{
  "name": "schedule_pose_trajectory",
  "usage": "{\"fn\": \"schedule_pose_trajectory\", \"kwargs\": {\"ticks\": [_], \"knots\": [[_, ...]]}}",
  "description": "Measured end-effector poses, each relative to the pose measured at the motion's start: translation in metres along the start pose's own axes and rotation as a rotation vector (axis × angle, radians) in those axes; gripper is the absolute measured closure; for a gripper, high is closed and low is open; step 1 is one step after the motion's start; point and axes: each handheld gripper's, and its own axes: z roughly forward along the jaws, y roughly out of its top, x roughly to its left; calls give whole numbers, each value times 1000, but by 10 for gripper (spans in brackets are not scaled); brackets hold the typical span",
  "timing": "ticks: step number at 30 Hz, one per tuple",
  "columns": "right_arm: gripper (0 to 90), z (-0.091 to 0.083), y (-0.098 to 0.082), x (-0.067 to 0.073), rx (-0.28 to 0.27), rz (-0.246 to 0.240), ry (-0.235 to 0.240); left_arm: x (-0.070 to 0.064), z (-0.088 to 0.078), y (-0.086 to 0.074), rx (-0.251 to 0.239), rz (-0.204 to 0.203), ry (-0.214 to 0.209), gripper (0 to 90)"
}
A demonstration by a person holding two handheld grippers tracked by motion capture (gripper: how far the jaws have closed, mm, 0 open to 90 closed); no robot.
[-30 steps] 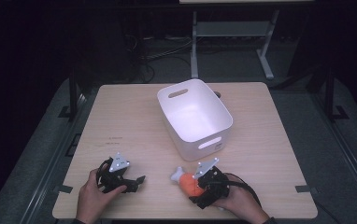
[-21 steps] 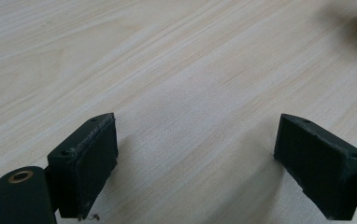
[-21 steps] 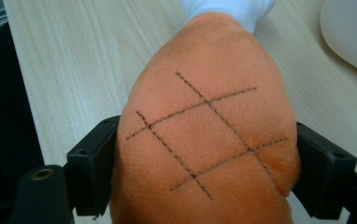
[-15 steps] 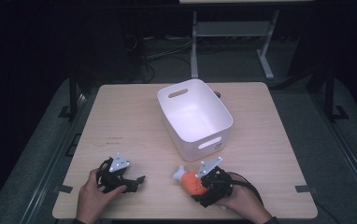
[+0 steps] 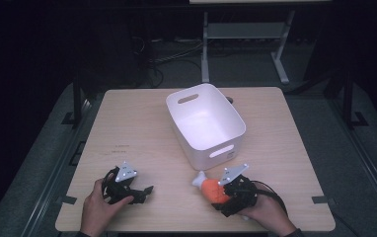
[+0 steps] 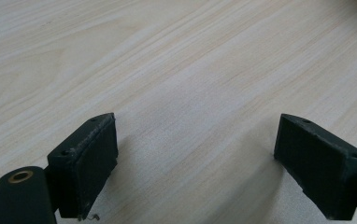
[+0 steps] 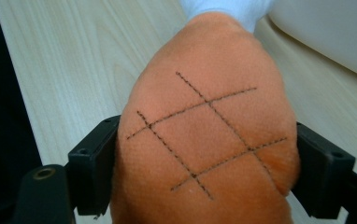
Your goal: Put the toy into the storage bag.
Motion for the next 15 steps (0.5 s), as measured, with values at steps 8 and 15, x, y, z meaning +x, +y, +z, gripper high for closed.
{"fn": "schedule_pose_trajectory", "kwargs": {"ticks": [8, 15], "knots": [[205, -12, -13, -10, -7, 36, -33, 0, 0, 0, 0, 1, 0, 126], [205, -19, -22, -20, -4, 62, -59, 0, 0, 0, 0, 0, 0, 126]]}}
